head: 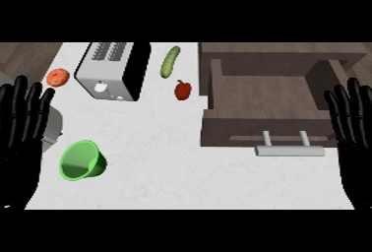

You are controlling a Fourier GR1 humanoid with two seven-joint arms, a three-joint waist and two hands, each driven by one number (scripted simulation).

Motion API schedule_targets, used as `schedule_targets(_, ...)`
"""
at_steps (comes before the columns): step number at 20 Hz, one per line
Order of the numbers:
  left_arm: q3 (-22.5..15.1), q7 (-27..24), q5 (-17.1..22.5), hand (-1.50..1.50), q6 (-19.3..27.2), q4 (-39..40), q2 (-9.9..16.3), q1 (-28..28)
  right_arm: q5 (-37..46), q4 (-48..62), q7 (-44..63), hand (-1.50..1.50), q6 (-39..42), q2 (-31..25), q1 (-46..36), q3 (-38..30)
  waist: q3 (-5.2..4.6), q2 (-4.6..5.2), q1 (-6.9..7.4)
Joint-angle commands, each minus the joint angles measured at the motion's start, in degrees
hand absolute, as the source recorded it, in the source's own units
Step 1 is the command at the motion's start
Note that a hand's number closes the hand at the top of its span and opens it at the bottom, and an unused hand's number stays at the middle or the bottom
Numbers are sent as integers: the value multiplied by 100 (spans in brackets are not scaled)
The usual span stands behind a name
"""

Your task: Pick up the cup, place it into the drawer and close the drawer

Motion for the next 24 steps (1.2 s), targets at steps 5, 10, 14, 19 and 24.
schedule_targets(5, 1023, -373, 2172, -150, -1974, 7, 1153, 560, -237, -4, -184, -150, 113, -69, -65, -264, 16, 72, 20)
schedule_targets(10, 1406, 190, 3503, -150, -2321, 1195, 1208, 968, -215, 461, 397, -150, 459, -218, -353, 188, 11, 102, 69)
schedule_targets(14, 1697, 126, 3785, -150, -2755, 1940, 1441, 673, -438, 963, 489, -150, 614, -330, -781, -78, 19, 97, 8)
schedule_targets(19, 1591, -229, 2779, -150, -2863, 2719, 1275, 534, -536, 1268, 0, -150, 866, -393, -660, -320, 21, 94, -24)
schedule_targets(24, 1641, -685, 2100, -150, -2817, 3779, 1249, -6, -527, 1199, 191, -150, 800, -332, -836, -350, 21, 93, -40)
